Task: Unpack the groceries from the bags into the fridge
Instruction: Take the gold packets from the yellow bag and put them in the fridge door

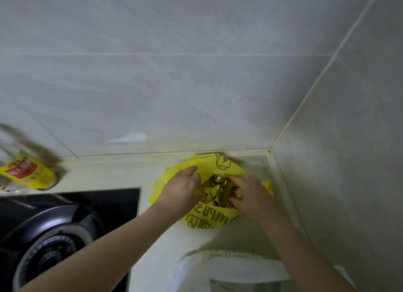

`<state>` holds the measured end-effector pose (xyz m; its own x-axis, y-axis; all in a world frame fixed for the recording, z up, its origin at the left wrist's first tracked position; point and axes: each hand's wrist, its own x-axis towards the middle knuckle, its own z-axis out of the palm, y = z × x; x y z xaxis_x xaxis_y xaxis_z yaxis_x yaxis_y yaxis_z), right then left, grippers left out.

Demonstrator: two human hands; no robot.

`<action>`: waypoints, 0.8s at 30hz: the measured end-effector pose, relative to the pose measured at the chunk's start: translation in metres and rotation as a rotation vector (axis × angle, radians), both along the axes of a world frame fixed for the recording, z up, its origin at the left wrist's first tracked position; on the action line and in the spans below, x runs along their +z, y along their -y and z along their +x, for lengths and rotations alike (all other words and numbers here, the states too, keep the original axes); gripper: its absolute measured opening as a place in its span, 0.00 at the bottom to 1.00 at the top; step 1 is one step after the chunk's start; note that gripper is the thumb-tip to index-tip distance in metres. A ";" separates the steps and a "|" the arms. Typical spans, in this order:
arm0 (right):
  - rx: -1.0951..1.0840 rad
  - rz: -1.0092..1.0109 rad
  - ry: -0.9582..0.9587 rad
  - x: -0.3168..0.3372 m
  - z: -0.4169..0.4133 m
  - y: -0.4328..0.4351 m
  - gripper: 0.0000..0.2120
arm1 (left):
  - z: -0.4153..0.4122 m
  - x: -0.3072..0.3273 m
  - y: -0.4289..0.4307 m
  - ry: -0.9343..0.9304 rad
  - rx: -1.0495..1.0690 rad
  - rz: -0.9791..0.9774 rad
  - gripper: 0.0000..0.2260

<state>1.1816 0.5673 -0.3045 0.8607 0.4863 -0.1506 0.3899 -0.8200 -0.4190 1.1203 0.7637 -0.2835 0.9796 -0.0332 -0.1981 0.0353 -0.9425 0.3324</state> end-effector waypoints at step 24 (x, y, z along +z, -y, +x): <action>-0.085 -0.146 -0.095 -0.030 0.004 0.035 0.31 | 0.004 -0.053 0.043 -0.137 0.208 -0.005 0.21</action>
